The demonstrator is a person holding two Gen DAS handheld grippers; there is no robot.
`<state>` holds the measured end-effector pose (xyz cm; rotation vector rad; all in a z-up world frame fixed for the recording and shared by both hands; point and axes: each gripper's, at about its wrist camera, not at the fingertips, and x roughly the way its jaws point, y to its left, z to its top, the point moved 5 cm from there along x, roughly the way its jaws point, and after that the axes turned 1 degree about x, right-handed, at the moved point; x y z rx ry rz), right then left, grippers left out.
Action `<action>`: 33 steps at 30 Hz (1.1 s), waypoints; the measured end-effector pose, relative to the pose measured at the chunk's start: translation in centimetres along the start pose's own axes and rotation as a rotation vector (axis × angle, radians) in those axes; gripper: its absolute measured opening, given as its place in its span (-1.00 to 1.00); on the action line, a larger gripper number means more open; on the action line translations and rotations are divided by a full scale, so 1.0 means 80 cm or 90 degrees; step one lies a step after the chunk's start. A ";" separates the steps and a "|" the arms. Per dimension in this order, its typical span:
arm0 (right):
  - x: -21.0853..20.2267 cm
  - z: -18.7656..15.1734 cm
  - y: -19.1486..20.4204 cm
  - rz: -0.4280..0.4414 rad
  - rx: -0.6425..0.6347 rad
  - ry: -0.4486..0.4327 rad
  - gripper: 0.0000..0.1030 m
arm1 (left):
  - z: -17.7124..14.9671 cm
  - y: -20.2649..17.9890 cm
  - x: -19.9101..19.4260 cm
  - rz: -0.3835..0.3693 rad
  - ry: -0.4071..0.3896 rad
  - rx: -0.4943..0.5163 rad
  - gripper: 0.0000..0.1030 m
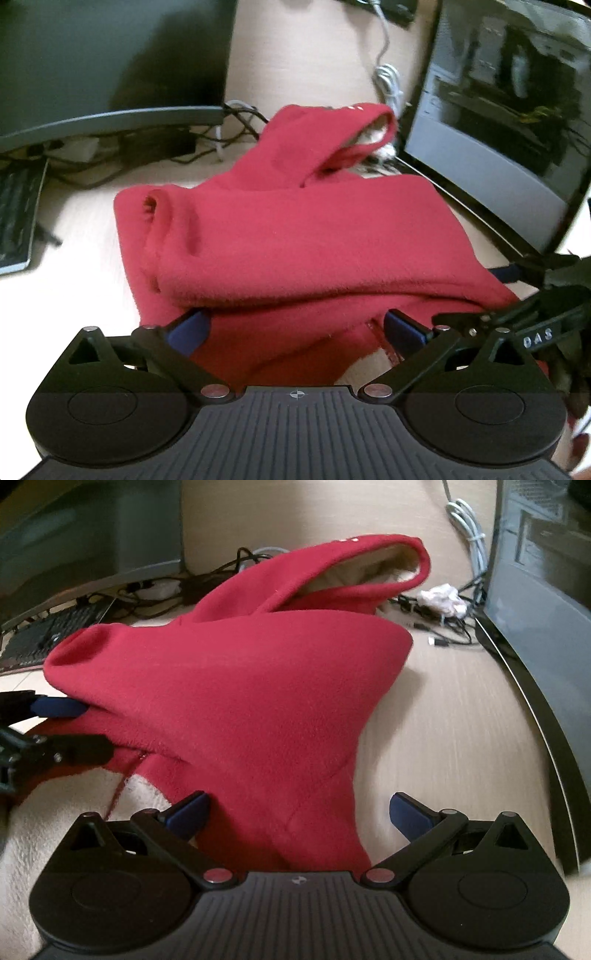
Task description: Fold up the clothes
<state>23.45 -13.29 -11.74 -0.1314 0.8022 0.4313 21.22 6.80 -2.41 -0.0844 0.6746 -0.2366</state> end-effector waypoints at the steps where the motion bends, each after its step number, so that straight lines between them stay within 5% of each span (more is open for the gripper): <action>1: 0.007 0.007 -0.003 0.000 0.000 -0.003 1.00 | 0.006 0.006 0.010 0.003 -0.003 -0.001 0.98; 9: 0.038 0.048 -0.021 -0.024 -0.025 -0.029 1.00 | 0.048 0.035 0.070 0.052 -0.008 0.010 0.98; 12: -0.018 0.029 -0.019 -0.039 -0.081 -0.065 1.00 | 0.045 0.036 0.045 0.038 -0.010 0.003 0.98; 17: -0.111 -0.004 -0.016 -0.062 -0.173 -0.127 1.00 | 0.009 0.027 -0.082 0.001 -0.032 0.020 0.99; 22: -0.197 -0.095 -0.018 -0.074 -0.218 -0.098 1.00 | -0.054 0.014 -0.182 0.027 0.001 0.070 1.00; 28: -0.206 -0.178 -0.010 -0.092 -0.202 -0.023 1.00 | -0.106 0.006 -0.222 0.066 0.040 0.069 1.00; 33: -0.191 -0.175 0.008 -0.220 -0.273 -0.080 1.00 | -0.119 -0.002 -0.216 0.067 0.054 0.056 1.00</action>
